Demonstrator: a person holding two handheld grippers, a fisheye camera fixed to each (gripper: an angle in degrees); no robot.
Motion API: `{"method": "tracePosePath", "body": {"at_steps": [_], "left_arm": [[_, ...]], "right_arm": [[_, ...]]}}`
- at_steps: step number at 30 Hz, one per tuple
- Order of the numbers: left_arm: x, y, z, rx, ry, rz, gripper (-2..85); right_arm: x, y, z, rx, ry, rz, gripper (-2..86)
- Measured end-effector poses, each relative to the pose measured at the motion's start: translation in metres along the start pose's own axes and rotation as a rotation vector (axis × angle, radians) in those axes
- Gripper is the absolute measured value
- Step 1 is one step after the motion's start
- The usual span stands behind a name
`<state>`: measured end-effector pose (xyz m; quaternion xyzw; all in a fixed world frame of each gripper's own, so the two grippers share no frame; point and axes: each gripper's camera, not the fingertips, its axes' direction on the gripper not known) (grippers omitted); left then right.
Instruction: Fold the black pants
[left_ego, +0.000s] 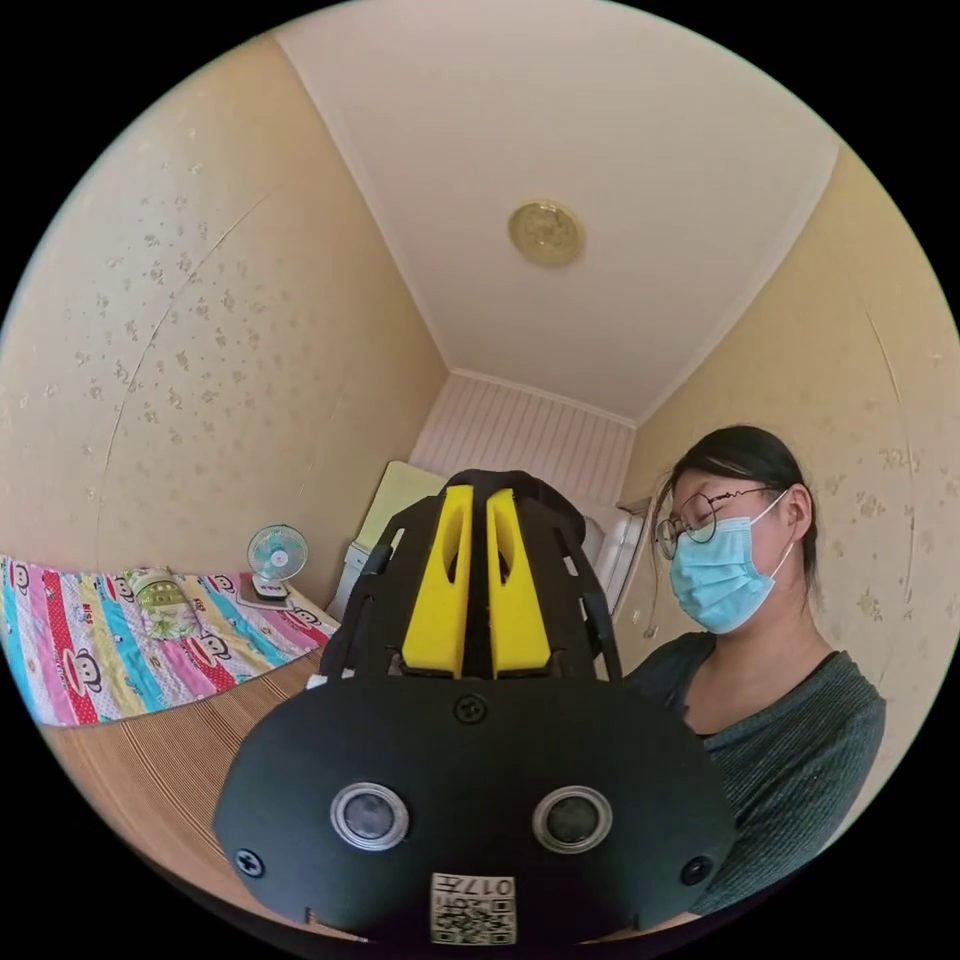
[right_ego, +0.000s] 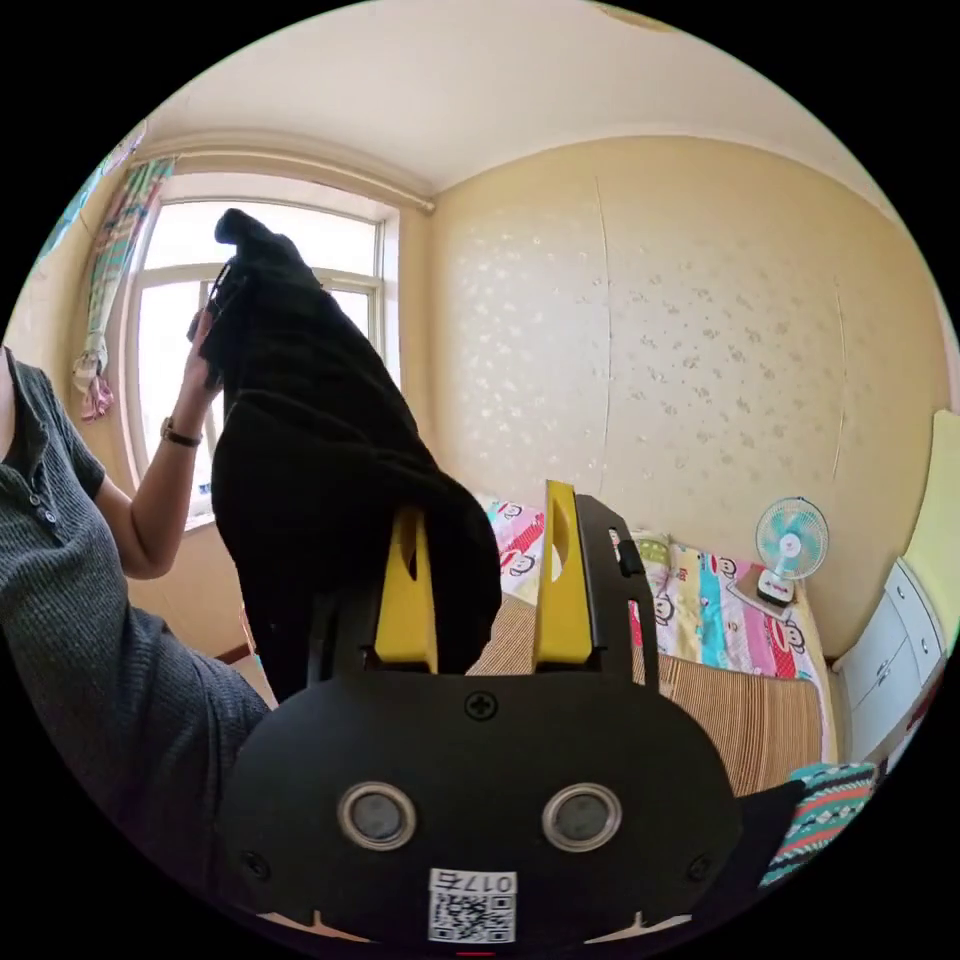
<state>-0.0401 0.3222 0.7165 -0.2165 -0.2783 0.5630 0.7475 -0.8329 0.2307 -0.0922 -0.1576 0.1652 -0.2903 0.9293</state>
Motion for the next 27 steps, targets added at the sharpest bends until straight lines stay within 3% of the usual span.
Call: {"method": "tracePosePath", "body": {"at_steps": [5,8,12,18,22,24,27], "left_arm": [[0.028,-0.004,-0.035,0.066,-0.113,0.100,-0.3],[0.034,-0.012,-0.064,0.100,-0.221,0.139,-0.1],[0.020,-0.011,-0.094,0.145,-0.396,0.020,0.0],[-0.004,0.062,-0.092,0.316,-0.635,0.082,-0.2],[-0.088,0.082,-0.081,0.345,-0.818,-0.054,-0.3],[-0.152,0.060,-0.069,0.301,-0.878,-0.069,-0.3],[-0.310,-0.003,-0.037,0.185,-0.927,-0.218,0.4]], "right_arm": [[0.010,-0.061,-0.039,0.198,-0.240,0.026,4.0],[0.015,-0.100,-0.067,0.293,-0.248,0.042,4.0],[0.022,-0.146,-0.097,0.316,-0.376,-0.024,4.1],[0.026,-0.156,-0.080,0.239,-0.347,0.001,4.0],[0.075,-0.166,-0.025,0.125,-0.225,0.141,3.7],[0.140,-0.192,0.038,0.063,-0.208,0.233,3.5],[0.251,-0.253,0.169,-0.116,-0.134,0.294,3.5]]}}
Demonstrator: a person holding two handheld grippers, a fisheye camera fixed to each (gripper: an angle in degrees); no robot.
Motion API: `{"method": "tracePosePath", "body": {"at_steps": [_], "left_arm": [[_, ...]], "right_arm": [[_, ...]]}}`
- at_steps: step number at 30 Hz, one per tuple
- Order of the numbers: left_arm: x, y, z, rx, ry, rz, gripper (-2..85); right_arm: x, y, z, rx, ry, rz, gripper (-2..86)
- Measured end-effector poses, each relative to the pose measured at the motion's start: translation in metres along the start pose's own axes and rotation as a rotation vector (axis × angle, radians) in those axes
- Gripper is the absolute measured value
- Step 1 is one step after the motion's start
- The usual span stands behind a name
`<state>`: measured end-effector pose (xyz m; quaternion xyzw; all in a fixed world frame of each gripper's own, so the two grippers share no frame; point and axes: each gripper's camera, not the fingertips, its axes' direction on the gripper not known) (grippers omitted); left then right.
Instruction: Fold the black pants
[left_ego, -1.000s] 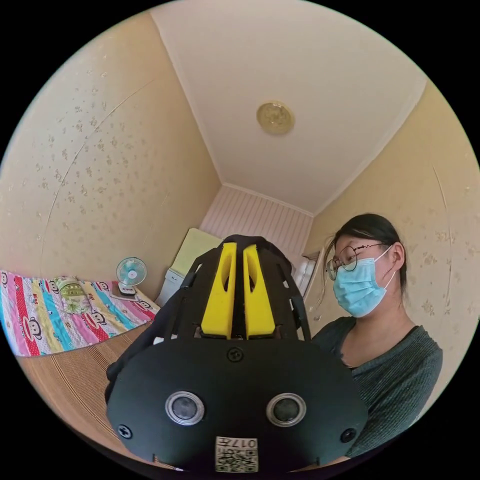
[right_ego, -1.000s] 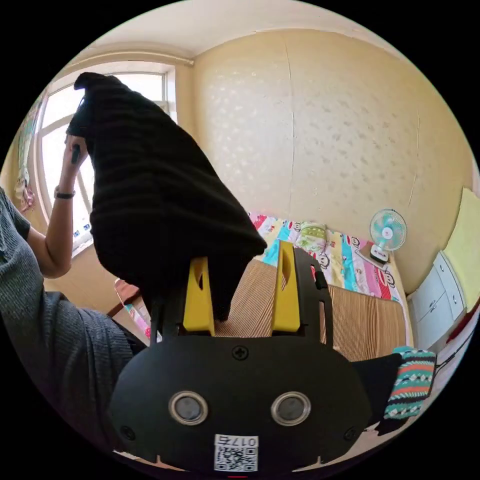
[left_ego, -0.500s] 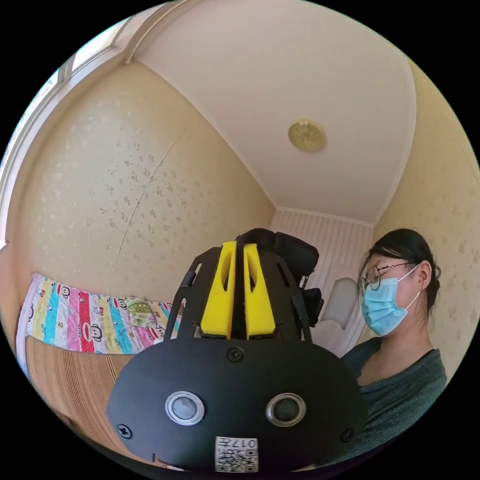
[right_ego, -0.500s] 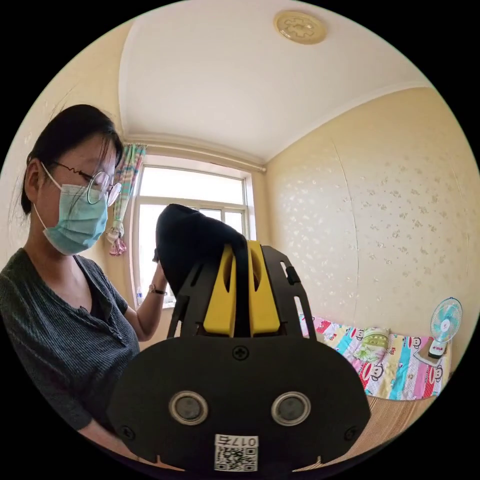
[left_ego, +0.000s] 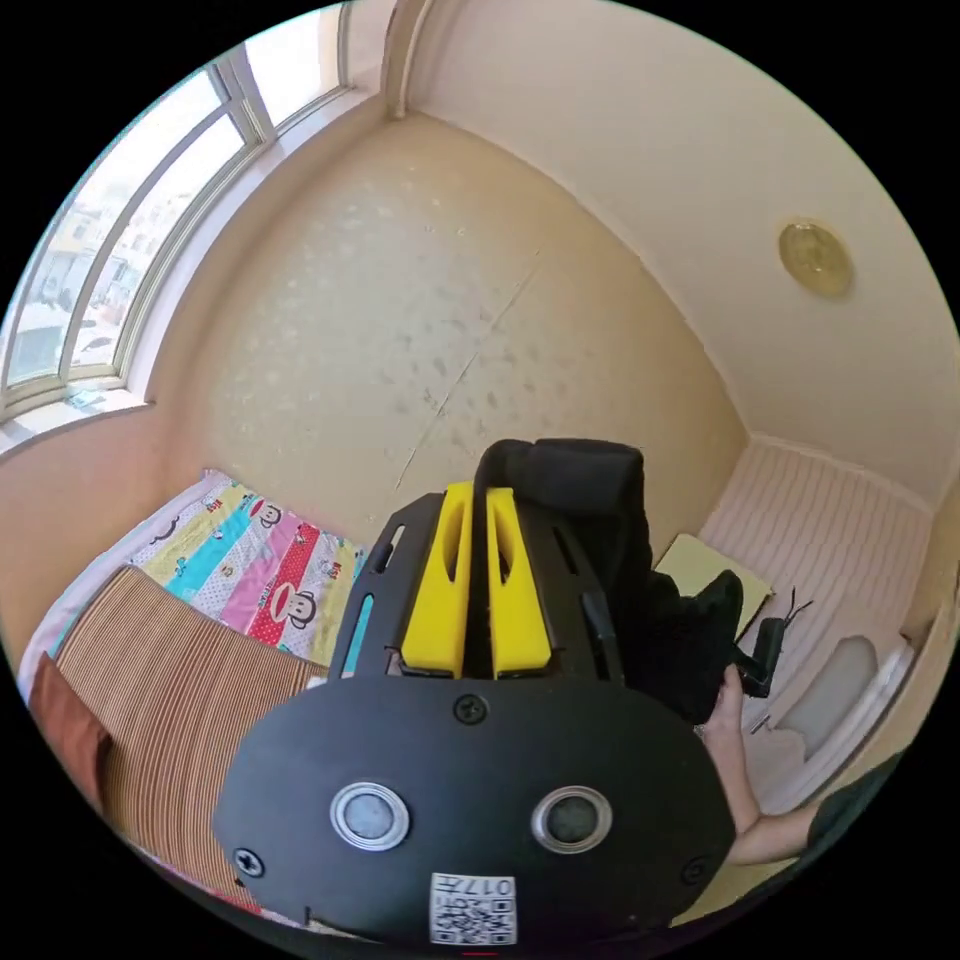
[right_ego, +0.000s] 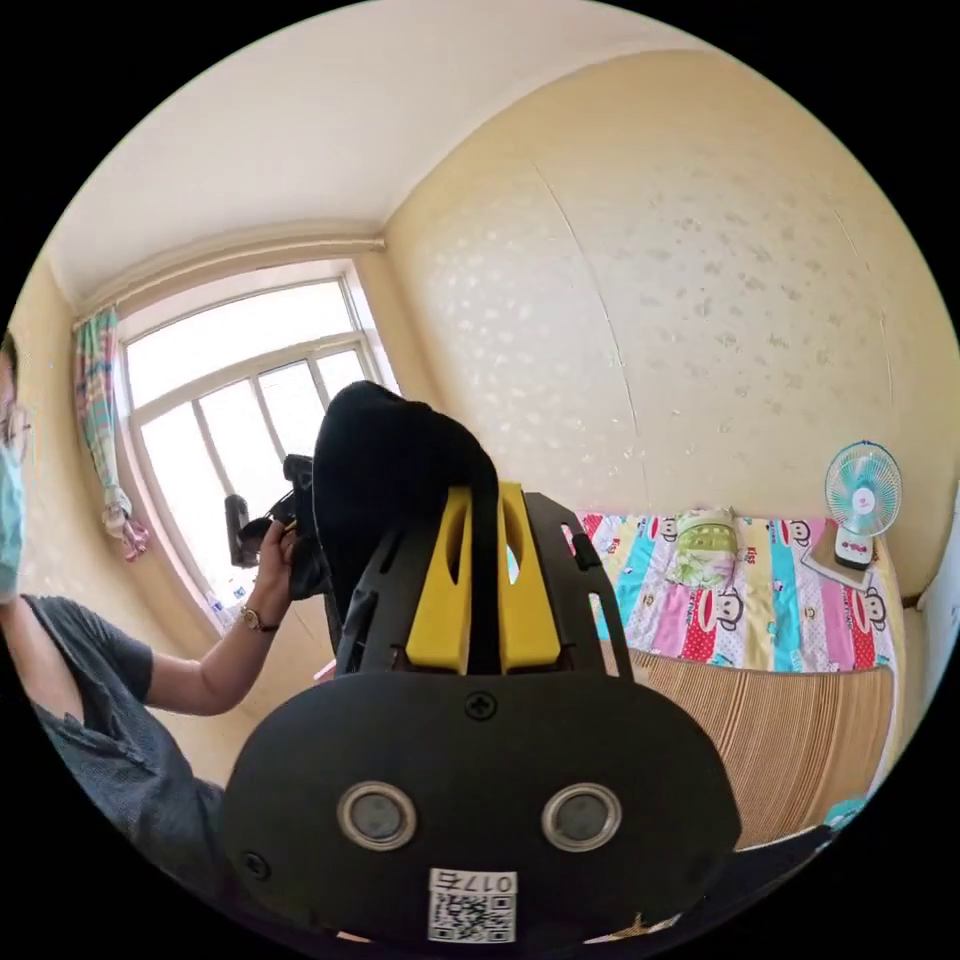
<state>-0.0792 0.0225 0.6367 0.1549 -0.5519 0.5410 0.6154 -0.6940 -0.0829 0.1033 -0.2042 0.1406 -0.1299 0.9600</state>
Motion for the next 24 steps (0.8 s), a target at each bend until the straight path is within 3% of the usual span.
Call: {"method": "tracePosePath", "body": {"at_steps": [2,5,6,8,10,15,20,24], "left_arm": [[-0.054,-0.048,0.122,-0.151,-0.132,-0.074,1.7],[-0.095,-0.042,0.214,-0.286,-0.458,0.076,1.1],[-0.105,-0.031,0.228,-0.327,-0.491,0.096,1.0],[-0.150,0.043,0.268,-0.513,-0.490,0.209,0.9],[-0.198,0.122,0.274,-0.624,-0.480,0.205,1.4],[-0.335,0.318,0.260,-1.028,-0.592,0.073,6.4],[-0.435,0.414,0.243,-1.189,-0.581,-0.234,10.4],[-0.457,0.430,0.262,-1.217,-0.613,-0.224,9.4]], "right_arm": [[0.064,-0.051,0.067,-0.106,0.124,0.026,3.6],[0.163,-0.070,0.130,-0.256,0.328,0.240,3.3],[0.190,-0.054,0.137,-0.237,0.306,0.341,3.4],[0.213,-0.009,0.154,-0.244,0.186,0.328,3.8],[0.231,0.057,0.183,-0.379,0.110,0.322,4.7],[0.269,0.297,0.267,-0.952,0.016,0.480,8.7],[0.282,0.396,0.279,-1.072,-0.050,0.645,9.8],[0.288,0.400,0.278,-1.022,-0.078,0.672,7.4]]}}
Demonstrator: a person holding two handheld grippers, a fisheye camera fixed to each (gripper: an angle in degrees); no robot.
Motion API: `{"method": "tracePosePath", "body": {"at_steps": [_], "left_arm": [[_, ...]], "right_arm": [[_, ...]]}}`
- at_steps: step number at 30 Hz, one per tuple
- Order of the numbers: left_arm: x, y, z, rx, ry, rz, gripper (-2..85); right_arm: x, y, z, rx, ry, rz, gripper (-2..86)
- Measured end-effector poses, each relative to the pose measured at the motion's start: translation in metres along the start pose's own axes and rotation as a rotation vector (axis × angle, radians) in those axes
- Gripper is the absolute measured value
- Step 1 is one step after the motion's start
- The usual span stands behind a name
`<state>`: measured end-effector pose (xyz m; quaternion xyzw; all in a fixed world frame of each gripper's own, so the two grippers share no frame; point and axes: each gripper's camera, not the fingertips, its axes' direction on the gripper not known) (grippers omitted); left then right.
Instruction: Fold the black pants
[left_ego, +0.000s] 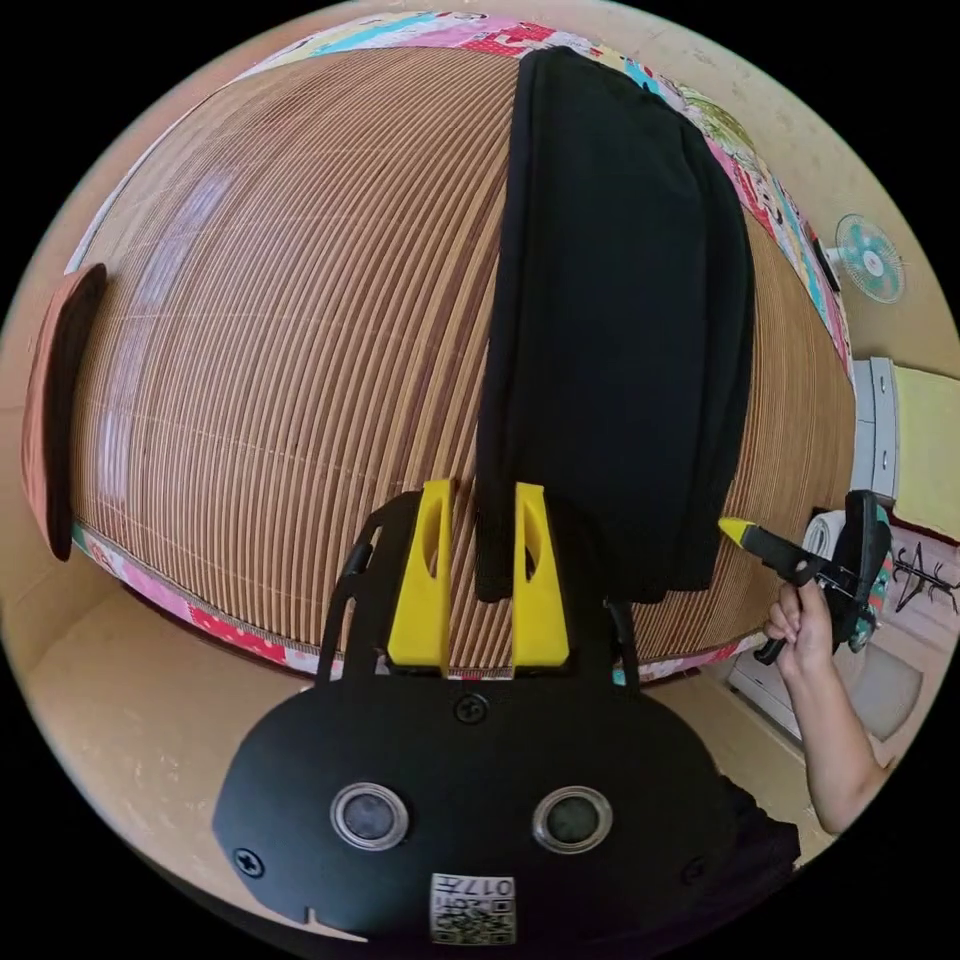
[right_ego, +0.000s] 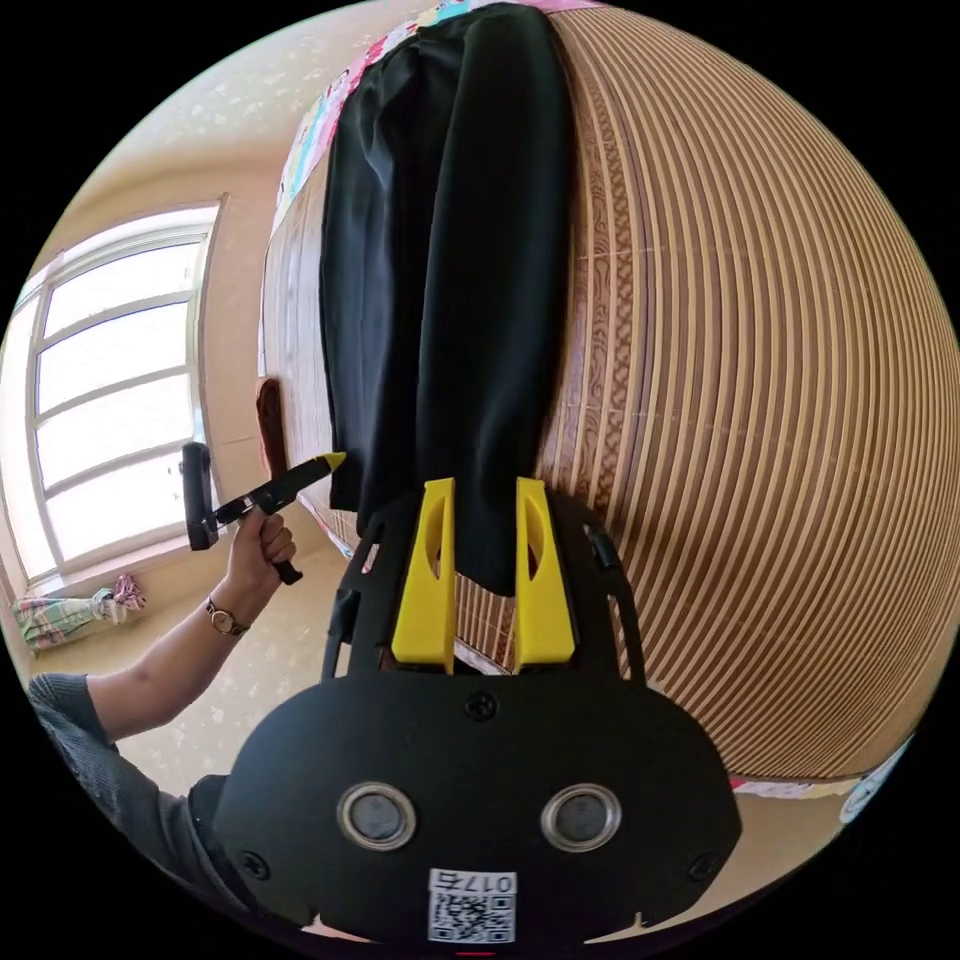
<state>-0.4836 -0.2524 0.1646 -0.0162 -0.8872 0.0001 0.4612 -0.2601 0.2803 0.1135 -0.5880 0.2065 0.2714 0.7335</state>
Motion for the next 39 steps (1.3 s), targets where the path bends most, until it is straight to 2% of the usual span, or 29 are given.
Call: {"method": "tracePosePath", "body": {"at_steps": [4,8,9,11,13,14,15,16,21,23,27,30,33,35,38,39], "left_arm": [[-0.001,-0.037,-0.005,-0.028,-0.130,0.089,6.5],[-0.016,-0.051,-0.039,-0.006,-0.001,0.448,1.5],[-0.025,-0.050,-0.047,0.017,0.023,0.476,1.3],[-0.084,-0.055,-0.064,0.055,0.158,0.370,0.8],[-0.135,-0.057,-0.061,0.061,0.220,0.187,0.5],[-0.161,-0.056,-0.056,0.061,0.202,0.079,0.6],[-0.171,-0.055,-0.053,0.054,0.178,0.035,0.6],[-0.182,-0.055,-0.047,0.027,0.138,-0.007,0.8],[-0.174,-0.041,-0.033,-0.057,0.148,0.125,2.2],[-0.180,-0.029,-0.038,-0.045,0.102,0.045,3.4],[-0.197,-0.013,-0.057,0.013,0.078,-0.129,4.3],[-0.196,-0.007,-0.080,0.098,0.025,-0.168,4.4],[-0.169,-0.015,-0.097,0.156,0.042,-0.064,4.3],[-0.134,-0.027,-0.105,0.169,0.130,0.087,4.4],[-0.086,-0.038,-0.117,0.186,0.265,0.270,4.7],[-0.078,-0.039,-0.119,0.195,0.281,0.298,4.7]], "right_arm": [[0.006,-0.017,-0.023,-0.041,0.023,-0.041,3.2],[-0.003,-0.011,-0.085,-0.045,0.252,-0.193,1.8],[0.002,-0.004,-0.109,-0.019,0.256,-0.199,1.6],[0.020,0.009,-0.141,0.019,0.295,-0.145,1.5],[0.043,0.021,-0.163,0.053,0.489,-0.058,1.5],[0.058,0.028,-0.172,0.070,0.619,0.006,1.6],[0.070,0.030,-0.179,0.051,0.662,0.053,1.7],[0.074,0.029,-0.181,0.032,0.660,0.071,1.8],[0.072,0.053,-0.191,-0.035,0.513,-0.012,2.8],[0.076,0.062,-0.206,-0.018,0.474,0.050,3.6],[0.106,0.089,-0.263,0.205,0.317,0.242,7.8],[0.130,0.091,-0.270,0.163,0.306,0.273,9.4],[0.137,0.090,-0.268,0.116,0.322,0.265,7.6],[0.134,0.091,-0.278,0.101,0.403,0.318,4.7],[0.102,0.097,-0.304,0.193,0.130,0.173,1.9],[0.085,0.097,-0.307,0.187,0.107,0.139,1.8]]}}
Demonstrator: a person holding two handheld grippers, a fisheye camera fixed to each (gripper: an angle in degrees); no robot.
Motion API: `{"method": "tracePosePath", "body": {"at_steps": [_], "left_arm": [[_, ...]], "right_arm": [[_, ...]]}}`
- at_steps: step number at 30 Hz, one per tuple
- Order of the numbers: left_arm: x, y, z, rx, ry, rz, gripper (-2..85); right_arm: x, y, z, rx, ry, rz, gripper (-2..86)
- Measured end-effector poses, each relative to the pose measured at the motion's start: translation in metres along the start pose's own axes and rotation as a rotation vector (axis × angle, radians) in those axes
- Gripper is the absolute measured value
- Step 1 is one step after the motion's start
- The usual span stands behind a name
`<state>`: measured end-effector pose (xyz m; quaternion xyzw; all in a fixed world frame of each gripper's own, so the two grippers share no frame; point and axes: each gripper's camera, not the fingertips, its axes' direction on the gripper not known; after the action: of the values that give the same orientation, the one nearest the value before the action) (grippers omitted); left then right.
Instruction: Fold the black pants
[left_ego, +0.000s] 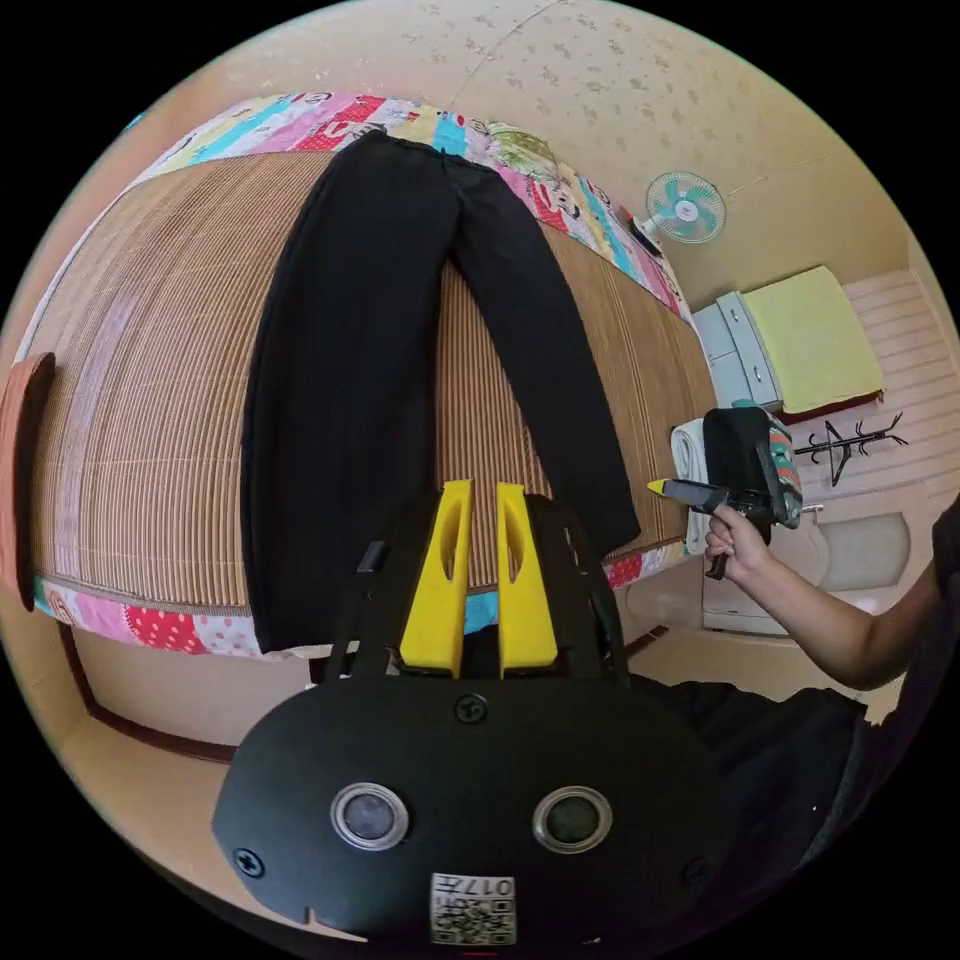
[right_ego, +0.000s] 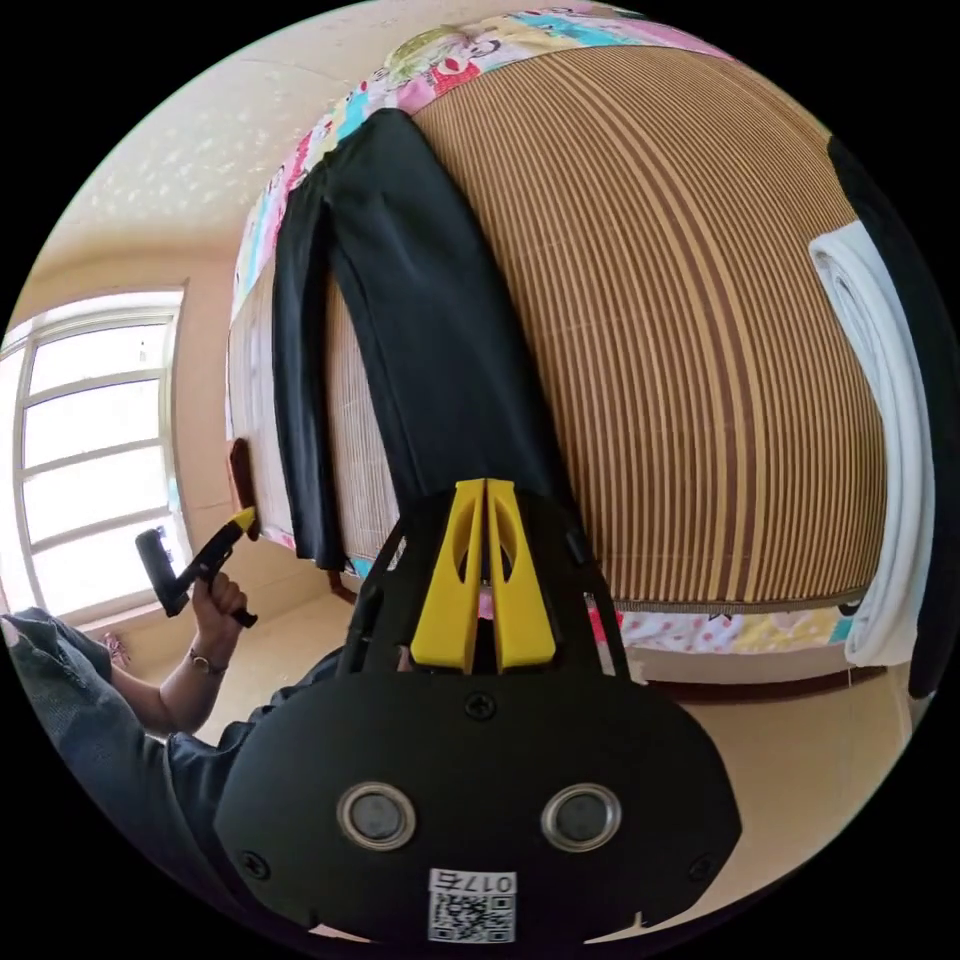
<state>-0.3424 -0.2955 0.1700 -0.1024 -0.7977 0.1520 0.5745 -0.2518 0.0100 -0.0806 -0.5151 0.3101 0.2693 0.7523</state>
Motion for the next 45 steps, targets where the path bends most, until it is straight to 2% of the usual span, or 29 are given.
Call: {"method": "tracePosePath", "body": {"at_steps": [1,4,6,7,8,12,16,18,20,23,25,27,30,32,34,36,37,38,40,43,45], "left_arm": [[0.014,-0.006,0.000,0.016,0.028,0.045,4.8],[0.029,-0.015,0.007,0.021,0.089,0.064,4.9],[0.025,-0.016,0.010,0.017,0.113,0.016,4.9],[0.022,-0.015,0.009,0.021,0.121,-0.010,4.8],[0.021,-0.013,0.004,0.038,0.094,-0.007,4.7],[0.037,-0.005,-0.009,0.064,-0.084,0.132,3.5],[0.043,0.000,-0.029,0.098,-0.085,0.150,3.1],[0.047,0.000,-0.047,0.174,-0.065,0.145,3.5],[0.055,-0.015,-0.057,0.166,-0.013,0.169,5.7],[0.050,-0.043,-0.063,0.136,0.128,0.082,9.8],[0.043,-0.058,-0.064,0.118,0.164,-0.007,11.8],[0.046,-0.077,-0.057,0.055,0.138,0.009,14.1],[0.049,-0.107,-0.027,-0.163,-0.040,0.012,18.0],[0.035,-0.118,-0.023,-0.195,-0.112,-0.030,18.5],[0.022,-0.122,-0.024,-0.215,-0.102,-0.060,17.8],[0.011,-0.124,-0.013,-0.312,-0.044,-0.071,14.1],[0.006,-0.123,-0.006,-0.369,0.025,-0.061,8.6],[0.005,-0.120,-0.005,-0.383,0.097,-0.046,5.9],[0.005,-0.114,-0.011,-0.365,0.134,-0.034,3.9],[0.011,-0.108,-0.030,-0.322,0.120,0.012,2.7],[0.009,-0.107,-0.040,-0.305,0.138,-0.009,2.1]], "right_arm": [[-0.008,0.001,0.000,-0.010,0.007,-0.028,1.7],[-0.026,0.006,0.005,-0.027,0.214,-0.108,2.7],[-0.003,0.008,0.005,-0.005,0.362,-0.027,9.4],[0.004,0.009,0.003,0.009,0.364,-0.014,10.9],[0.020,0.012,-0.001,0.027,0.349,0.027,13.8],[0.066,0.022,0.021,-0.138,0.226,0.094,7.5],[0.062,0.038,-0.010,-0.065,0.184,0.119,3.2],[0.031,0.046,-0.048,0.078,-0.013,0.009,2.5],[-0.006,0.047,-0.062,0.093,-0.088,-0.148,2.3],[-0.062,0.045,-0.048,-0.047,-0.215,-0.428,1.9],[-0.078,0.046,-0.034,-0.103,-0.289,-0.517,1.8],[-0.081,0.041,-0.013,-0.168,-0.393,-0.510,1.8],[-0.079,0.035,0.012,-0.239,-0.469,-0.517,1.8],[-0.077,0.033,0.017,-0.261,-0.481,-0.530,1.8],[-0.075,0.033,0.015,-0.273,-0.478,-0.557,1.9],[-0.078,0.037,0.014,-0.299,-0.395,-0.628,2.2],[-0.080,0.038,0.015,-0.313,-0.355,-0.655,2.3],[-0.084,0.040,0.019,-0.353,-0.288,-0.700,2.7],[-0.080,0.033,0.025,-0.439,-0.300,-0.728,3.2],[-0.044,-0.021,0.021,-0.536,-0.337,-0.624,4.1],[-0.003,-0.096,-0.003,-0.387,-0.259,-0.455,5.9]]}}
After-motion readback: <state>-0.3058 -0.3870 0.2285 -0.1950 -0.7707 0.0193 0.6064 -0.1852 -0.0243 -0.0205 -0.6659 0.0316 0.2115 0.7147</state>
